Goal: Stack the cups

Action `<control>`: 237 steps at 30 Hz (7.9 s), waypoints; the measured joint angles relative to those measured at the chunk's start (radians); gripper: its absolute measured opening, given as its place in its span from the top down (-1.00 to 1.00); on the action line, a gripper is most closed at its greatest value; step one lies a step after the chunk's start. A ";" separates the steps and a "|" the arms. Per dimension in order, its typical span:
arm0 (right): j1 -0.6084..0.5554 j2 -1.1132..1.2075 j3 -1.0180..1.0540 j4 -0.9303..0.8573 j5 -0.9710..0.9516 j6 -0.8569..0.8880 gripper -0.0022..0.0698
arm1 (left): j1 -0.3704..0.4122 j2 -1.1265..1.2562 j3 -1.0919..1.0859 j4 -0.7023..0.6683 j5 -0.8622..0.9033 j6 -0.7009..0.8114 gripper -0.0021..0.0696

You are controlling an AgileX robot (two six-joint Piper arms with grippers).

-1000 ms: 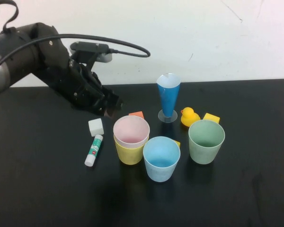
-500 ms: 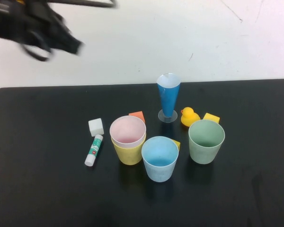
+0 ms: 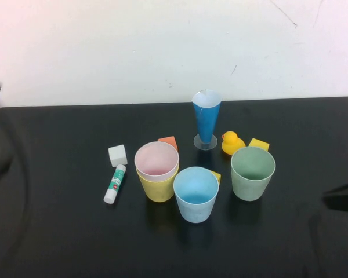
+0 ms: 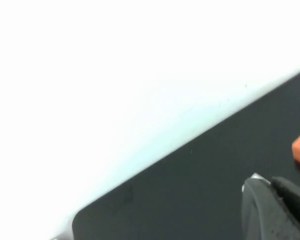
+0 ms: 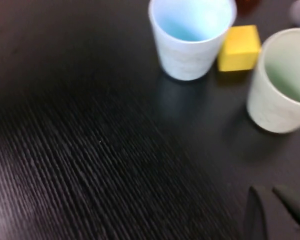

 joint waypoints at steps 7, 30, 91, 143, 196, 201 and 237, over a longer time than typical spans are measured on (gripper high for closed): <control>0.103 0.206 -0.166 -0.006 -0.045 -0.017 0.95 | 0.000 -0.271 0.272 0.013 -0.090 -0.002 0.94; 0.140 0.566 -0.623 -0.221 0.002 0.168 -0.30 | 0.000 -0.519 0.832 -0.237 -0.805 -0.080 0.94; 0.448 0.893 -1.160 -0.453 0.306 0.357 0.85 | 0.000 -0.531 0.832 -0.295 -0.887 0.096 0.94; 0.450 0.928 -1.420 -0.600 0.396 0.540 0.80 | 0.000 -0.555 0.832 -0.295 -0.847 0.128 0.94; 0.383 0.301 -1.198 -0.870 0.341 0.691 0.93 | 0.000 -0.570 0.832 -0.196 -0.874 -0.056 0.94; 0.377 0.057 -0.905 -0.850 0.239 0.742 0.94 | 0.000 -0.605 0.832 -0.117 -0.870 -0.151 0.94; 0.377 -0.471 0.293 -0.696 -0.410 0.732 0.94 | 0.000 -0.737 0.881 -0.124 -0.812 -0.189 0.94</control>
